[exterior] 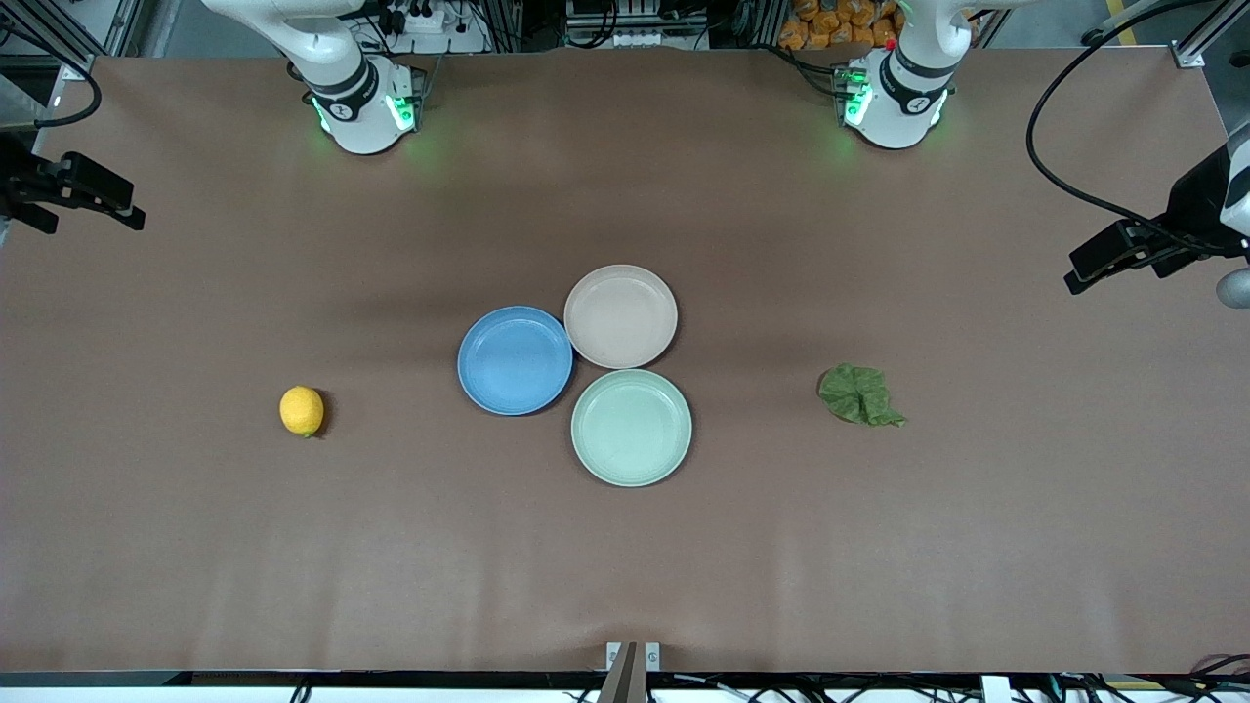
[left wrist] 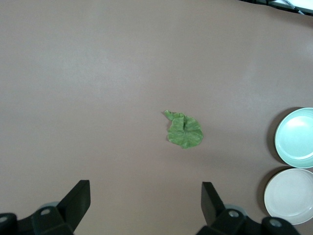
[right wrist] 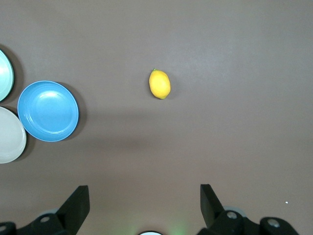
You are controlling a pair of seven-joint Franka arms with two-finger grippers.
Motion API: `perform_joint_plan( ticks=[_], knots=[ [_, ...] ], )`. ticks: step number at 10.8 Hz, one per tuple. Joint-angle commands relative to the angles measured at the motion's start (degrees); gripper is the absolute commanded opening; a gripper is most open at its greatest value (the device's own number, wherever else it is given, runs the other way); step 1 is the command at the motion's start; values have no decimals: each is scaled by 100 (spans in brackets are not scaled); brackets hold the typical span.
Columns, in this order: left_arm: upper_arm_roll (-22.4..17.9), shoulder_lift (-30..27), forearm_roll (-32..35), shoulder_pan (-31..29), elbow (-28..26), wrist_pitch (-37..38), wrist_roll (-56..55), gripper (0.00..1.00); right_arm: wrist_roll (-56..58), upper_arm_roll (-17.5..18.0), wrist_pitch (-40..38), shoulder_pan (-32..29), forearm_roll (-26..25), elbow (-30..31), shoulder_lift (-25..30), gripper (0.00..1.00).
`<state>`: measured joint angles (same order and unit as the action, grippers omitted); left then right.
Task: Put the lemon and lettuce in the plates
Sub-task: 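Reach the right gripper to the lemon while the left gripper reaches the lettuce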
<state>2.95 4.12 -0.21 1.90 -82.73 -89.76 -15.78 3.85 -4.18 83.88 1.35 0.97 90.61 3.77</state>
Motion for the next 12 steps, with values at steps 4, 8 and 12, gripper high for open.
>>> perform_joint_plan(
  ticks=[4, 8, 12],
  knots=[
    [22, -78, 21, 3, -50, 55, 146, 100, 54, 215, 233, -65, -26, 36, 159, 100],
    [92, 718, -93, 160, -129, -15, 137, 100, 63, 198, 347, -56, -26, 62, 195, 100],
    [136, 2064, -85, 283, -164, -769, 128, 100, 98, 163, 1609, -64, -79, 1289, 99, 100]
  ],
)
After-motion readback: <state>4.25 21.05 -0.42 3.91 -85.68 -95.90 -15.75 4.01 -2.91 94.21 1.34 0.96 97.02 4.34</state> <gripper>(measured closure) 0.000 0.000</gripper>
